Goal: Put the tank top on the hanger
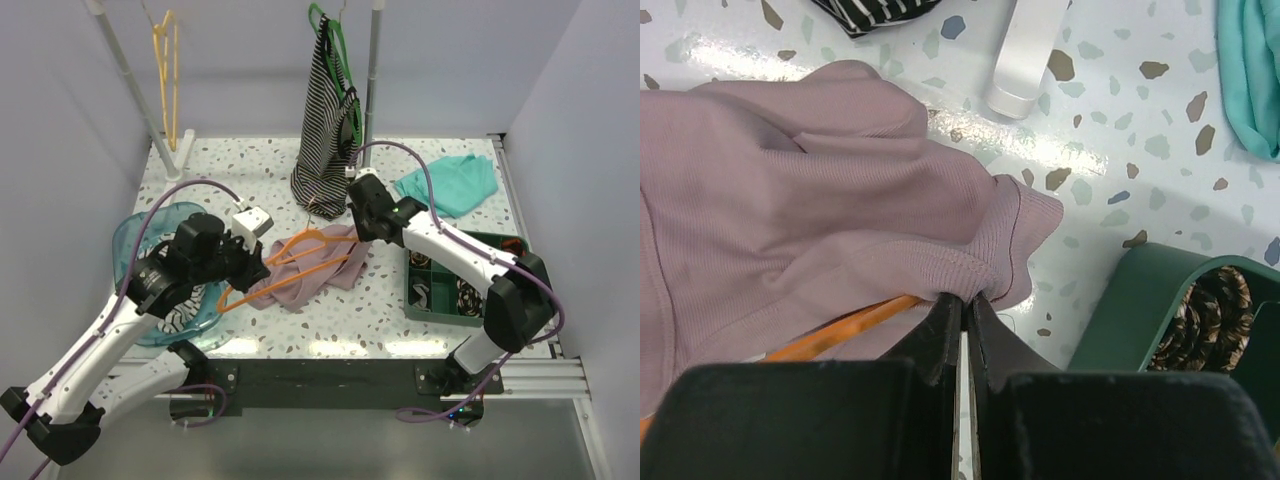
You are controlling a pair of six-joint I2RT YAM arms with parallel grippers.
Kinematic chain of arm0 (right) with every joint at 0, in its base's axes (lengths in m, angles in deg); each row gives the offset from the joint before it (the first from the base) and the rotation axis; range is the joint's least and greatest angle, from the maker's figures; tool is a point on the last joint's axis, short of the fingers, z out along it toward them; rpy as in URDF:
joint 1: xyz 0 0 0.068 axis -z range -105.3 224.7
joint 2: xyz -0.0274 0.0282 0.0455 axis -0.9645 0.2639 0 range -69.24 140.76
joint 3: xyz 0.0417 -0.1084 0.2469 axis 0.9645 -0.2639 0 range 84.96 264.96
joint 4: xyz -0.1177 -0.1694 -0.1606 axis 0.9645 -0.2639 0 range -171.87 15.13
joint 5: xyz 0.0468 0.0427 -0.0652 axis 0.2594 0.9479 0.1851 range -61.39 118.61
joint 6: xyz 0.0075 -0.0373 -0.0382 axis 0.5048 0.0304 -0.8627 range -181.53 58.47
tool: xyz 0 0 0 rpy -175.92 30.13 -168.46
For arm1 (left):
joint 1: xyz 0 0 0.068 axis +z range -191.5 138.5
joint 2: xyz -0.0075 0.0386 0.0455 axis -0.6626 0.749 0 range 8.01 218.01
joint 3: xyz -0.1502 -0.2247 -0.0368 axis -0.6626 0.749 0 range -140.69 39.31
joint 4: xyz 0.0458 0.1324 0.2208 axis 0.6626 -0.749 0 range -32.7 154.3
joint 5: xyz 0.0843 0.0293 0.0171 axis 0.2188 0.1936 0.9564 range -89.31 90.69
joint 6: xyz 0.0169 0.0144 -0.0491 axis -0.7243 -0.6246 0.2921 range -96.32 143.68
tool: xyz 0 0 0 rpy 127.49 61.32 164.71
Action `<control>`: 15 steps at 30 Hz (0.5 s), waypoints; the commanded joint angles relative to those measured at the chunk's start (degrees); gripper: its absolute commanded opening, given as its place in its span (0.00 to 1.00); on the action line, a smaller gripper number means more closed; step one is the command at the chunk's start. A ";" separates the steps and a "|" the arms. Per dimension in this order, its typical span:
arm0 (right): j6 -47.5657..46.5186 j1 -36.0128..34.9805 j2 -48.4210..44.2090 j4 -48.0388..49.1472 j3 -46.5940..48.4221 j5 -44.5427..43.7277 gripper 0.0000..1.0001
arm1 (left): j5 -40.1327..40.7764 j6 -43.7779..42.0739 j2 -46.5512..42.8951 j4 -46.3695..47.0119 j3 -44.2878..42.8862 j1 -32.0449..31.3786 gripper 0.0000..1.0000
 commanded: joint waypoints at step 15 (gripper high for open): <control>-0.34 -0.15 -8.49 -2.30 5.23 7.09 0.00 | -3.11 3.08 -4.32 22.95 12.02 -0.84 0.00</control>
